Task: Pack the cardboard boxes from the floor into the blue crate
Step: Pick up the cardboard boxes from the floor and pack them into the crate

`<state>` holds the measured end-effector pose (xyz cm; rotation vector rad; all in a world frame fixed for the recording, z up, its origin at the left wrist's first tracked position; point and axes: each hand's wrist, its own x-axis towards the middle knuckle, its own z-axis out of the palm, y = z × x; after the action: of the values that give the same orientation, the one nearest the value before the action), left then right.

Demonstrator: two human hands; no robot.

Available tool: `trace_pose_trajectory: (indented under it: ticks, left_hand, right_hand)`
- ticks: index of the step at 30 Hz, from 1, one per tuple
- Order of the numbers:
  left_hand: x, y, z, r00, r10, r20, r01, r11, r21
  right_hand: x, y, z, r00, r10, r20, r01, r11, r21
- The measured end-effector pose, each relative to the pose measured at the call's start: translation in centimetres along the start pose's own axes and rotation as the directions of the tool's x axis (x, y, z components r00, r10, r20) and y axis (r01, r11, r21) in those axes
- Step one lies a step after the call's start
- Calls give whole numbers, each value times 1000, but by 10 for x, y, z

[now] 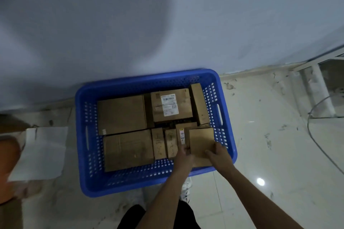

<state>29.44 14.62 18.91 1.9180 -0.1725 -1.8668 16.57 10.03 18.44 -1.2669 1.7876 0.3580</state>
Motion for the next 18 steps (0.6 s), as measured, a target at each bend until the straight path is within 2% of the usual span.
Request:
trace_pose_trajectory:
  ticks: [7,9,13,15,18]
  left_hand:
    - [82,-16,66,999,-21,33,18,995,94]
    - [98,-20,75,999,-41,28,39,998,51]
    - [116,-22,86,999,-22,30,23,999,-23]
    - [120,-20,89,1000,-27,-4,27,997,-66]
    - [124,-18,93,998,-66,-20,63,991,-119]
  right_hand:
    - [78,43,11,991,99,-85,-113,978,-177]
    - [93,49,19,986,113,-126,-138,966,-217]
    - [109,56,33,989,96,-114,-129,935,-329]
    - [108,54,39,981,122,-152,-165,933,-318]
    - [105,52,45,962,124,-244,-215,894,-393]
